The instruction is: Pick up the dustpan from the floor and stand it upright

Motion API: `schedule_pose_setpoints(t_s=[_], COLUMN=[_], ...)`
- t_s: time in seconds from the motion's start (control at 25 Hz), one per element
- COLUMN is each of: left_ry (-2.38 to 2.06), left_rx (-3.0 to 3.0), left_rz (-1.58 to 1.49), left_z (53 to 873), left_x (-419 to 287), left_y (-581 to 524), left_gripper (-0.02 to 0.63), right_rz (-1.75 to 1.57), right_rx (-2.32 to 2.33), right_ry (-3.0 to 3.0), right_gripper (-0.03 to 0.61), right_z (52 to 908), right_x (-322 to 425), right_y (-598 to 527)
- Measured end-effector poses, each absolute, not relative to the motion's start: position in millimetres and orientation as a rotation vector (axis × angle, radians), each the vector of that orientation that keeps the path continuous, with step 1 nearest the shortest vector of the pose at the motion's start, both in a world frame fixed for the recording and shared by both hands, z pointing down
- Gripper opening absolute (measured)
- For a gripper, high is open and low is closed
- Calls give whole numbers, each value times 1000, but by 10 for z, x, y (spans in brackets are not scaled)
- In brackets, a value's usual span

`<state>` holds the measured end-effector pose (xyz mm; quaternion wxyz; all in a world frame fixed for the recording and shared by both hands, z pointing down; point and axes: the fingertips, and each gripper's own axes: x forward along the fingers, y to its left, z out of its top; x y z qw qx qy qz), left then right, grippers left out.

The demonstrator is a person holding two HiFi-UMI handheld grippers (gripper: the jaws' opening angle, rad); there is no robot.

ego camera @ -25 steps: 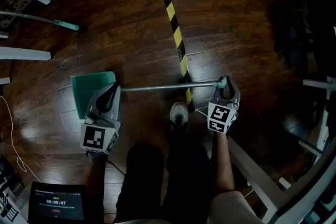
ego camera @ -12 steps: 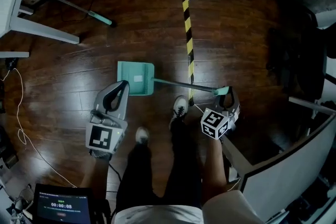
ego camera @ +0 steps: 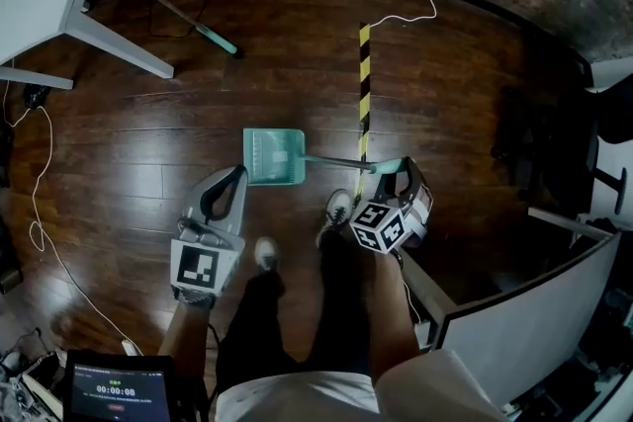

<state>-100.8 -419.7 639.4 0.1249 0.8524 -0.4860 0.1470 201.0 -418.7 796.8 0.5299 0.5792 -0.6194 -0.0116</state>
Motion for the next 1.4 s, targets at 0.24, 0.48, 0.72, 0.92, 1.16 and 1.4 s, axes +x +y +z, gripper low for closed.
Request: schedule_pose_setpoints(t_s=[0.24, 0.48, 0.72, 0.92, 1.16, 1.4], left_ry=[-1464, -1517, -1534, -1529, -1538, -1484], left_rx=[2467, 2498, 2532, 2541, 2606, 2744], left_rz=[416, 399, 339, 295, 188, 103], left_z=[6085, 5743, 5338, 5098, 4555, 3868], left_x=[-1342, -1563, -1601, -1609, -1635, -1656], left_y=[-4046, -4009, -3811, -3580, -3348, -3037], left_gripper=[2, 2, 2, 2, 2, 2], right_rz=[-50, -33, -68, -4, -89, -33], right_rx=[1245, 1115, 998, 1109, 1278, 1503], right_ry=[-1602, -1716, -1827, -1828, -1873, -1951], right_gripper=[182, 183, 183, 156, 41, 14], right_z=[7766, 7561, 7200, 6754, 5842, 4826], right_x=[1321, 774, 528, 711, 793, 778], right_y=[-4108, -3850, -3696, -3599, -3375, -2913])
